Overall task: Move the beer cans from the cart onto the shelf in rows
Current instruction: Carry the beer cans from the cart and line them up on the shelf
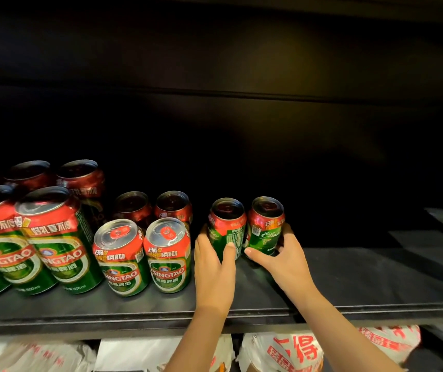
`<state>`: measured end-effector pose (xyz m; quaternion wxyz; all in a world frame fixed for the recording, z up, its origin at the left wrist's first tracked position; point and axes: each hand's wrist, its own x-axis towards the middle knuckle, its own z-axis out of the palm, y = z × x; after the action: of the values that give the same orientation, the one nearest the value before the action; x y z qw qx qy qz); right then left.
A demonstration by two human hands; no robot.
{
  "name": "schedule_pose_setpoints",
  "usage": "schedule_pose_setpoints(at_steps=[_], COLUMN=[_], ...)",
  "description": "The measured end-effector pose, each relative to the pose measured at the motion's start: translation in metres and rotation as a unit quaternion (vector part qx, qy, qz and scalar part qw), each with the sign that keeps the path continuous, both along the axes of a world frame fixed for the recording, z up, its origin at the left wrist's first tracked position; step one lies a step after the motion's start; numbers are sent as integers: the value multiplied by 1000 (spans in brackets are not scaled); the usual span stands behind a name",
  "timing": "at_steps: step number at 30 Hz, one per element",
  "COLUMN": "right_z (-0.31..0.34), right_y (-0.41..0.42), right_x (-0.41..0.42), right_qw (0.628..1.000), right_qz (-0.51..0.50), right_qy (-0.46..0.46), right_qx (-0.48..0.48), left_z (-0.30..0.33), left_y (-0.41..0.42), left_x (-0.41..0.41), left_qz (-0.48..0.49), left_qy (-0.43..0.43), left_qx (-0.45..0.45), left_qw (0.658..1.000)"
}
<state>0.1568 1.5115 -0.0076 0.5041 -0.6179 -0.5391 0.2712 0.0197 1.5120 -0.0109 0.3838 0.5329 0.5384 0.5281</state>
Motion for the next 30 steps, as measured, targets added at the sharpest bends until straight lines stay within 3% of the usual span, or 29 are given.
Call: schedule_pose_setpoints(at_steps=[6,13,26,30], right_z=[-2,-3,2,0], right_y=[0,2,-2,-1], right_x=[2,0,-1,0], right_qw=[1000,1000,999,999], right_qz=[6,-13,9,-2], right_qy=[19,4,33,34], right_qx=[-17,-1,-8,-2], left_z=[2,2,3,0], left_y=[-1,3,0,0], left_x=[-1,-1,0,0], left_qz=[2,36,2,4], left_qy=[0,58,-4,16], left_qx=[11,24,9,19], left_qw=[1000,997,1000,1000])
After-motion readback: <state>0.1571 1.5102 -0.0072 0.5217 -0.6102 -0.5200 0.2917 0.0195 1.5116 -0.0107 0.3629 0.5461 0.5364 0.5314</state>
